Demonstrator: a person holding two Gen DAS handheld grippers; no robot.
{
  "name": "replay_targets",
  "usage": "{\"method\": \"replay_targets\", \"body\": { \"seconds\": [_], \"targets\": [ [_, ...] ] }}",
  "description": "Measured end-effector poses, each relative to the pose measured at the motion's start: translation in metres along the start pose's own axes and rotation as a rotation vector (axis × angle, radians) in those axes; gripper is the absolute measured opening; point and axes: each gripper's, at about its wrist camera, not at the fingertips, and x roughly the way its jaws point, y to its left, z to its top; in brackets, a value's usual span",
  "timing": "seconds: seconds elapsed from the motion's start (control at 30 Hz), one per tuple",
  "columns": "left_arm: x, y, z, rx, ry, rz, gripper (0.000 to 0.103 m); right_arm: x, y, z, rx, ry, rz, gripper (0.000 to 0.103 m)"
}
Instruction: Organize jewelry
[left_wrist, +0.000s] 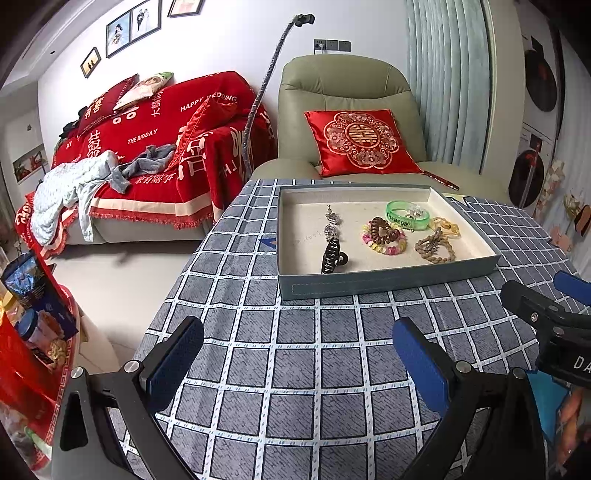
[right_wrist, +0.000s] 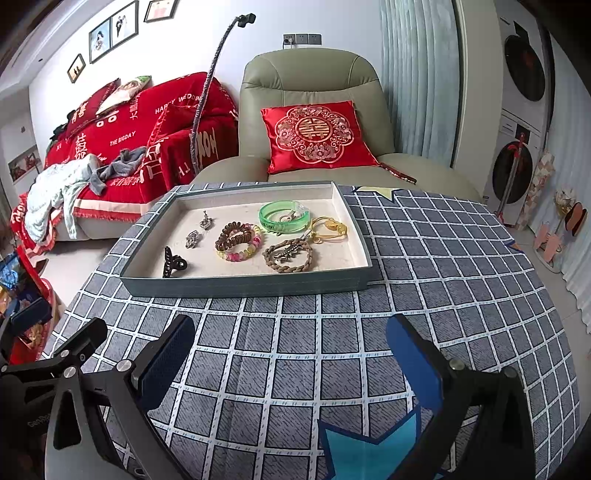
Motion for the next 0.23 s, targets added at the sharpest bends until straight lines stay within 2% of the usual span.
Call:
{"method": "replay_targets", "body": {
  "seconds": [0.23],
  "targets": [
    [-0.0011, -0.0015, 0.0012, 0.014, -0.005, -0.004, 0.103, 0.0001, -0.0001, 0.0003, -0.001, -0.001, 0.000, 0.103]
  ]
}}
